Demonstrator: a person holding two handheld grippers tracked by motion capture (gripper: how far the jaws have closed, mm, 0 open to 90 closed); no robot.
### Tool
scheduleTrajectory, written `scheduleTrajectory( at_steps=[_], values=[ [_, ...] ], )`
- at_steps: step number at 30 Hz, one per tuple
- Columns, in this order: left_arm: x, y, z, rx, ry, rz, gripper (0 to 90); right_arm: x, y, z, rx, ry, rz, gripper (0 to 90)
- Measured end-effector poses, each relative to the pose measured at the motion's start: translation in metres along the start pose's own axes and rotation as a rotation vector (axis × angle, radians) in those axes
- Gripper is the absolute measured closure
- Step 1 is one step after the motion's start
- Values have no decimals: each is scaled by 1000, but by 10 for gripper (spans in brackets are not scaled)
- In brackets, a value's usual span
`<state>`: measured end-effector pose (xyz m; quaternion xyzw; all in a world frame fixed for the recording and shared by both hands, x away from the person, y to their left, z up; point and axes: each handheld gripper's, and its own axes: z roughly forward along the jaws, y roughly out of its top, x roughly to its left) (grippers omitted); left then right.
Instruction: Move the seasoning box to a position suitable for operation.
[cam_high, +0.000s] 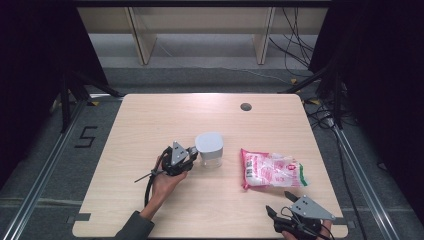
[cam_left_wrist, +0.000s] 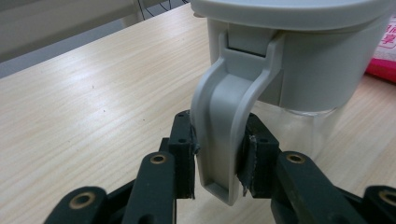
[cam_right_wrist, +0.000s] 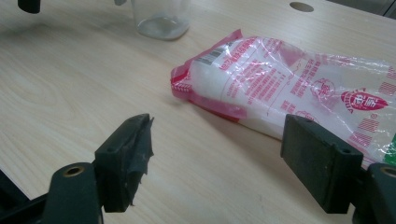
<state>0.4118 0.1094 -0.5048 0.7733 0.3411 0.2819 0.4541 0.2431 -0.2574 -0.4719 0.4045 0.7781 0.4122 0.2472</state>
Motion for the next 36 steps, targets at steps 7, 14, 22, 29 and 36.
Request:
scheduleTrajectory(
  at_steps=[7, 14, 22, 29, 36],
  values=[
    [3, -2, -1, -16, -52, -32, 699, 0, 0, 0, 7, 1, -2, 255],
    [-12, 3, -3, -4, -98, 43, 697, 0, 0, 0, 9, -6, -2, 255],
    [-14, 2, -2, -11, -150, 18, 696, 1, 0, -1, 2, 3, -8, 256],
    [-12, 3, -3, -5, -104, 74, 695, 0, 0, 0, 7, 0, -2, 256],
    [-11, 2, -5, -9, -122, 61, 697, 0, 0, 1, 6, 13, 2, 256]
  ],
)
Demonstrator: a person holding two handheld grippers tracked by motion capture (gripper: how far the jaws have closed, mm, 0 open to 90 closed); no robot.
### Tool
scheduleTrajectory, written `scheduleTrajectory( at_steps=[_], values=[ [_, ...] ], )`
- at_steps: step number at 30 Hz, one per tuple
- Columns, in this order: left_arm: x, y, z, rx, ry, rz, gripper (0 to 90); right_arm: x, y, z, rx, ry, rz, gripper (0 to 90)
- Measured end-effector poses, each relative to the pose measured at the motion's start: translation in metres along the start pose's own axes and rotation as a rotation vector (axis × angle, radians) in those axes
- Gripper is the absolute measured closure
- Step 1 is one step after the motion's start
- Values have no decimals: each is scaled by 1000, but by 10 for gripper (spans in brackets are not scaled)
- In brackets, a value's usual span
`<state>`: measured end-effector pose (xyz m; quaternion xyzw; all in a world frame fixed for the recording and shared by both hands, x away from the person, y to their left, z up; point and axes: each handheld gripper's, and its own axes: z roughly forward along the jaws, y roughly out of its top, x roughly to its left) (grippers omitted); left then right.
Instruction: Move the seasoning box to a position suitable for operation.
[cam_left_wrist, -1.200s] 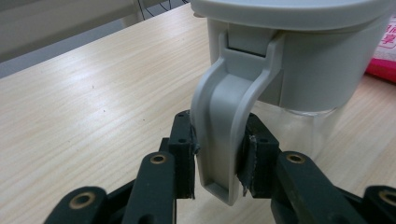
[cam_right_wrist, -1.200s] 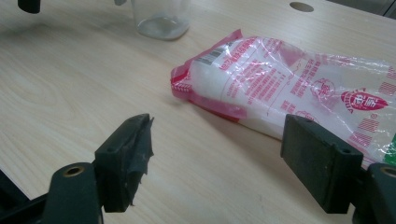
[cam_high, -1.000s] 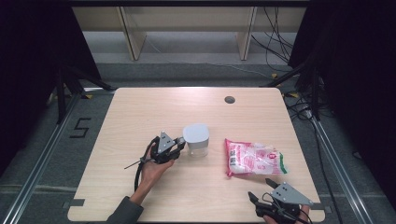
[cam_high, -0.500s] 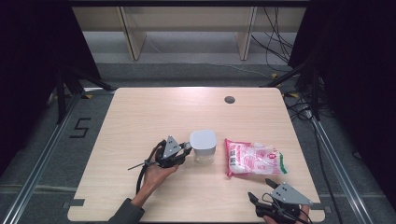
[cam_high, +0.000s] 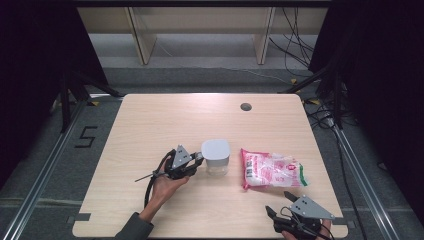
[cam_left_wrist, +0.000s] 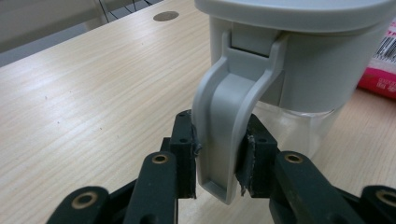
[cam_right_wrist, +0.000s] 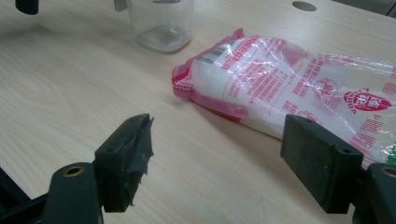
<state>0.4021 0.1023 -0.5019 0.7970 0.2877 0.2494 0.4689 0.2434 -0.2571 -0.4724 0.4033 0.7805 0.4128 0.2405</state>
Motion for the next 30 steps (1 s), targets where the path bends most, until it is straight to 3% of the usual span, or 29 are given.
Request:
scheduleTrajectory(
  at_steps=[3, 4, 15, 19, 20, 22, 23, 25, 28, 30],
  values=[
    [1, 0, 2, -2, -12, 8, 698, -1, 0, 0, -2, 3, -9, 256],
    [-1, 0, 3, -15, -21, -23, 699, -1, 0, 0, -1, -4, -15, 256],
    [3, 0, 4, -7, -25, -36, 695, -5, -2, -1, 5, -12, 3, 255],
    [1, 0, 0, 11, -46, -42, 568, -6, -3, -1, 0, -12, 8, 255],
    [2, 2, -2, 16, -50, -23, 529, -5, -3, -1, -2, -14, 11, 255],
    [1, 2, -6, 10, -46, -65, 458, -6, -3, -1, -2, -11, 8, 255],
    [3, 4, -8, 6, -45, -56, 444, -5, -3, -1, 2, -13, 20, 255],
    [1, 5, -12, 3, -54, -90, 424, -5, -3, -1, 5, -13, 18, 255],
    [-1, 8, -19, 12, -74, -81, 406, -5, -3, -1, 0, -18, 4, 254],
    [-3, 11, -24, 11, -76, -82, 394, -3, -2, -1, 13, -16, 31, 254]
  ],
)
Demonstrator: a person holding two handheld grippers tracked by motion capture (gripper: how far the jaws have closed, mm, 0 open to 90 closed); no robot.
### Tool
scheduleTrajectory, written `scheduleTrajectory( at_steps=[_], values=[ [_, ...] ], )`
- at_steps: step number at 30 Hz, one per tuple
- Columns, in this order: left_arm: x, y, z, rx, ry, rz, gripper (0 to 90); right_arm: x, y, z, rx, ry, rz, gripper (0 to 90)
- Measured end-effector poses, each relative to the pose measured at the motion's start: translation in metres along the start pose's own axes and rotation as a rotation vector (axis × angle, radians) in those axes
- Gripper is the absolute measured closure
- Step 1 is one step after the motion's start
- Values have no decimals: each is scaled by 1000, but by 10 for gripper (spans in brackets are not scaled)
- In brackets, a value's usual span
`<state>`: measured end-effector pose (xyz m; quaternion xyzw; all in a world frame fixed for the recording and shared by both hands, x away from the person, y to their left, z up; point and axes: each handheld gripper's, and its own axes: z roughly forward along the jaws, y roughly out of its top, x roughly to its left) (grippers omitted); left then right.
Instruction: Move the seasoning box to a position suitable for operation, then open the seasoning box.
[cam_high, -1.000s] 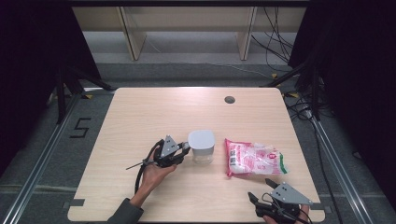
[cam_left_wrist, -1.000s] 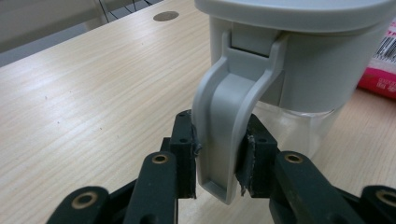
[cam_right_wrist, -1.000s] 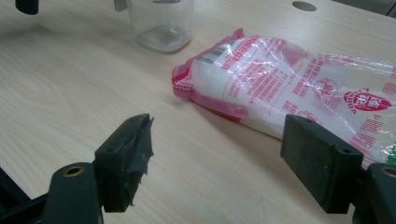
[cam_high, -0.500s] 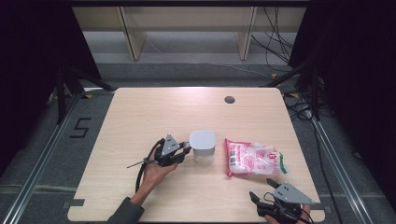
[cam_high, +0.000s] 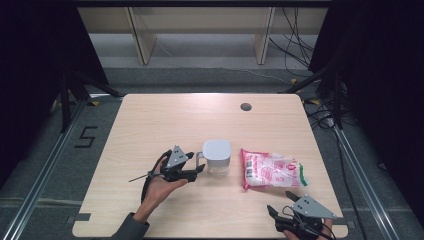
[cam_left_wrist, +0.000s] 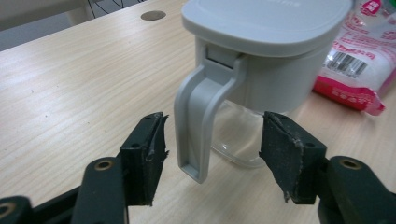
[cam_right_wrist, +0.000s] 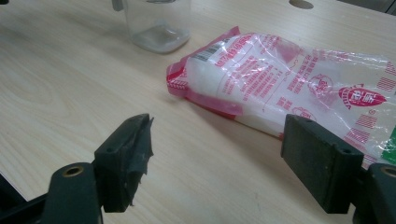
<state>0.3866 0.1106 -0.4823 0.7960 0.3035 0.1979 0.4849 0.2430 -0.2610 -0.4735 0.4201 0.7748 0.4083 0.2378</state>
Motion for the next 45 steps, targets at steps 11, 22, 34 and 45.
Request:
scheduleTrajectory(
  at_steps=[11, 22, 34, 45],
  values=[
    [0, 11, -22, -50, -7, -6, 432, -3, 1, 3, -10, 0, -23, 246],
    [5, 15, -30, -110, 49, 66, 798, -4, 1, 5, -3, 0, -26, 243],
    [4, 24, -31, -150, 57, 44, 892, -2, 5, 11, -1, 23, -54, 243],
    [2, 32, -18, -162, 35, 46, 894, -1, 4, 10, 7, 6, -41, 243]
  ],
)
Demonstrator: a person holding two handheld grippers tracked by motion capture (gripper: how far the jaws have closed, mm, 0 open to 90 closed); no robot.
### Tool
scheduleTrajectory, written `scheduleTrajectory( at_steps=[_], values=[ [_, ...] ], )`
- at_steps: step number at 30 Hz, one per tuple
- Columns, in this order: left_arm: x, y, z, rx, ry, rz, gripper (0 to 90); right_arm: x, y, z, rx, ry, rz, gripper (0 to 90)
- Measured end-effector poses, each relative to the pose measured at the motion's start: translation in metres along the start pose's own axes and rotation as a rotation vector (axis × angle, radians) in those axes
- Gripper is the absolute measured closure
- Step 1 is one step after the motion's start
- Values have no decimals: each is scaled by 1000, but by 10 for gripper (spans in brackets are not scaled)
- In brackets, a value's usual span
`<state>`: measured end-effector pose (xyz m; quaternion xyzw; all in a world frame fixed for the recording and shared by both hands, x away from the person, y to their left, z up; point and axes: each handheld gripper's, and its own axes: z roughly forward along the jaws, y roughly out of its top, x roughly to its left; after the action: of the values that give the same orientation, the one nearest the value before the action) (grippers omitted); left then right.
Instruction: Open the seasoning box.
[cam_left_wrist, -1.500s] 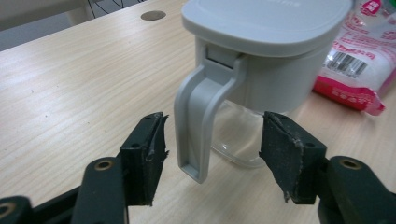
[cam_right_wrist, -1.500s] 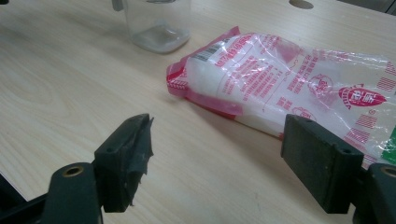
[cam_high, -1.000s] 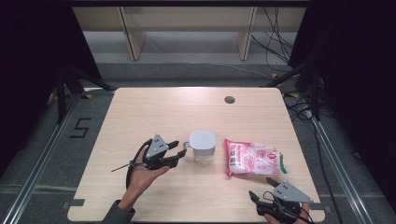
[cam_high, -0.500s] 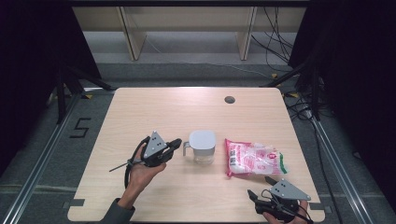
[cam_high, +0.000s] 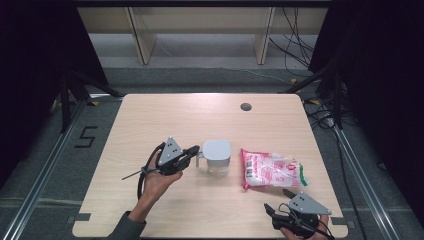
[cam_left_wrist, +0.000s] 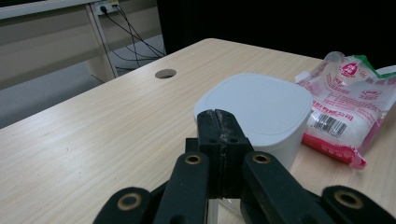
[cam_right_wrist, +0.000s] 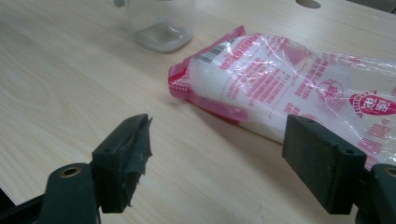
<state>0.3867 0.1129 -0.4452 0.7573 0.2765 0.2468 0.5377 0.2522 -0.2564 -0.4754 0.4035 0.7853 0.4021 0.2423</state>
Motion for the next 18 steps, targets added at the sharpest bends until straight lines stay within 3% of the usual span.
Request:
scheduleTrajectory(
  at_steps=[6, 8, 9, 10, 18],
  values=[
    [-4, 3, 10, -13, -33, -12, 894, 0, -1, -1, -4, 0, 1, 243],
    [-4, 4, 12, -7, -31, -3, 894, 0, -1, -1, -2, 15, 6, 243],
    [-5, 5, 13, -7, -32, -2, 894, -1, -1, -1, -19, -13, -24, 243],
    [-5, 5, 14, -3, -26, -1, 893, 0, -1, -2, 3, 1, 0, 244],
    [1, 1, 18, -5, -19, -18, 893, 1, -1, -2, -1, -1, 2, 244]
  ],
)
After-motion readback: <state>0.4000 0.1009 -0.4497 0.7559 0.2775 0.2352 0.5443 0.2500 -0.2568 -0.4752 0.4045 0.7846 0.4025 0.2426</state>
